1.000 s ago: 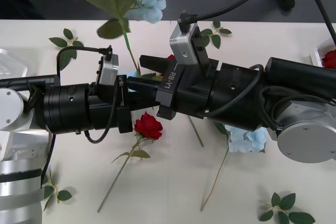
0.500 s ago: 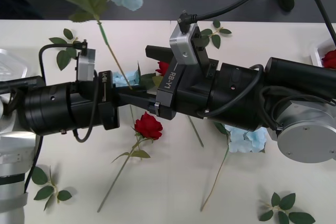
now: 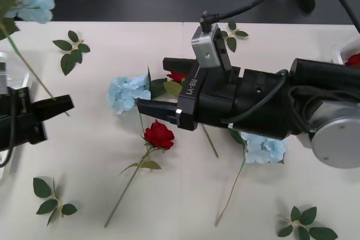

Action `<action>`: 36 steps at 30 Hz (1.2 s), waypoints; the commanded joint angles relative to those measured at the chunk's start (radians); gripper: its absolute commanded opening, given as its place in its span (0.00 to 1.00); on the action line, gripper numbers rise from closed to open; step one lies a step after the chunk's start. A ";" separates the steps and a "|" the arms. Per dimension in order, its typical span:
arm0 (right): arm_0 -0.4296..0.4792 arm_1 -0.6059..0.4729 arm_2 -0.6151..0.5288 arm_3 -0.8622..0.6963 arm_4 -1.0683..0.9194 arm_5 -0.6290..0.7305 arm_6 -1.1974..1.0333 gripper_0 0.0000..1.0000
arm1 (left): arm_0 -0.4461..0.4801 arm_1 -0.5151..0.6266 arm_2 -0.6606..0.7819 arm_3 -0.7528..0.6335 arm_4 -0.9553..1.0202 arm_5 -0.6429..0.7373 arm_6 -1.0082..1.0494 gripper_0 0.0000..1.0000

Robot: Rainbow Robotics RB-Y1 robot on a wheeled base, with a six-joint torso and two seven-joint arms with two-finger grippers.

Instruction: Put the red flowers into the right box and the blue flowers into the left box

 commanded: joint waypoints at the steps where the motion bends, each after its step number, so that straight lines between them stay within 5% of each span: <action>1: -0.003 0.010 -0.221 -0.006 -0.092 0.252 0.015 1.00 | 0.070 0.115 0.052 -0.042 0.014 -0.058 0.165 0.00; 8: -0.006 0.040 -0.488 0.064 -0.237 0.652 -0.016 1.00 | 0.161 0.184 0.159 -0.042 -0.071 -0.111 0.360 0.00; 18: -0.015 -0.013 -0.687 0.051 -0.308 1.027 -0.356 1.00 | 0.197 0.184 0.276 -0.040 -0.379 -0.136 0.526 0.00; 26: 0.012 -0.064 -0.696 -0.040 -0.276 1.174 -0.821 1.00 | 0.153 0.184 0.273 0.009 -0.620 -0.150 0.549 0.01; 36: 0.196 -0.075 -0.687 -0.213 -0.056 1.217 -1.181 1.00 | 0.001 0.216 0.256 0.230 -0.824 -0.150 0.546 0.01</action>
